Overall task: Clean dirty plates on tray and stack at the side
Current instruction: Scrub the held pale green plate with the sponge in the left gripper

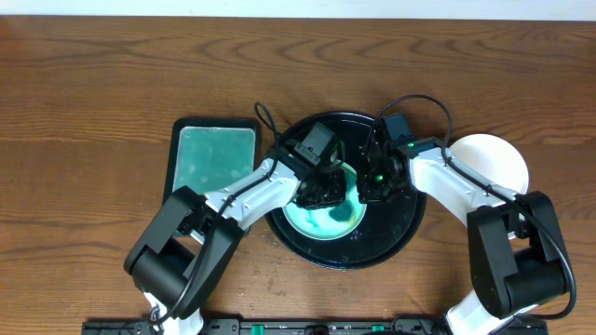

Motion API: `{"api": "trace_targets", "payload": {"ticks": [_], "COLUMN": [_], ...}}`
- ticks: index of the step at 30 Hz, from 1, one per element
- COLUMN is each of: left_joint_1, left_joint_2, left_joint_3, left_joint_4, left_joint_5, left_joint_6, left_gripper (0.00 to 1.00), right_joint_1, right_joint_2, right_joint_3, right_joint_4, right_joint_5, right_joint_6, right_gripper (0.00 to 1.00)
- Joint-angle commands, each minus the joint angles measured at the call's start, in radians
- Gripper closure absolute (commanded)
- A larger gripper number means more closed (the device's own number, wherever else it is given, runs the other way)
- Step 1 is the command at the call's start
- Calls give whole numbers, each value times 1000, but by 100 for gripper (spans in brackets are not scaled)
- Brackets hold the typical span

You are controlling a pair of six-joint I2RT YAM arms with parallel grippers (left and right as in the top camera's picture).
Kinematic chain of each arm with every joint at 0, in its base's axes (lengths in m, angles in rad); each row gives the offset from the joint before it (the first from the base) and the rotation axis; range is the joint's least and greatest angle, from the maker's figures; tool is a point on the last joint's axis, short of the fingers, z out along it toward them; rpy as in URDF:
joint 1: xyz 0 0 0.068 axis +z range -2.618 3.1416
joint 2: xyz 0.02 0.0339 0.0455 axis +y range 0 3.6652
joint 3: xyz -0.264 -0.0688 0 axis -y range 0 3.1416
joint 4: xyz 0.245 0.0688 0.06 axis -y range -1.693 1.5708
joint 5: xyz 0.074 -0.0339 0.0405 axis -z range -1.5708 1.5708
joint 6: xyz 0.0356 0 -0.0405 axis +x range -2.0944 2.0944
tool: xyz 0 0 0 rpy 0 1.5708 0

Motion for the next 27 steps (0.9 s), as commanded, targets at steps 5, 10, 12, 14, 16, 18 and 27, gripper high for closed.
{"api": "trace_targets", "payload": {"ticks": [5,10,12,14,16,18,27], "left_joint_1": [19,24,24,24,24,24,-13], "left_joint_2": [51,51,51,51,51,51,55], "left_joint_3": [12,85,92,91,88,84,46], "left_joint_4": [-277,-403,-406,-404,-390,-352,-67], "left_joint_5": [-542,-733,-760,-748,-672,-505,75], "left_joint_6": [39,105,143,150,151,151,150], "left_gripper": [93,93,93,93,93,93,93], "right_joint_1": [20,20,21,20,20,20,20], "right_joint_2": [33,33,33,33,33,33,33], "right_joint_3": [-8,-8,-8,-8,-8,-8,-8], "right_joint_4": [-18,-19,-19,-19,-19,-19,-23], "right_joint_5": [-4,-4,-4,-4,-4,-3,-4], "right_joint_6": [4,4,4,4,4,4,4], "right_gripper": [99,99,99,99,99,99,99]}}
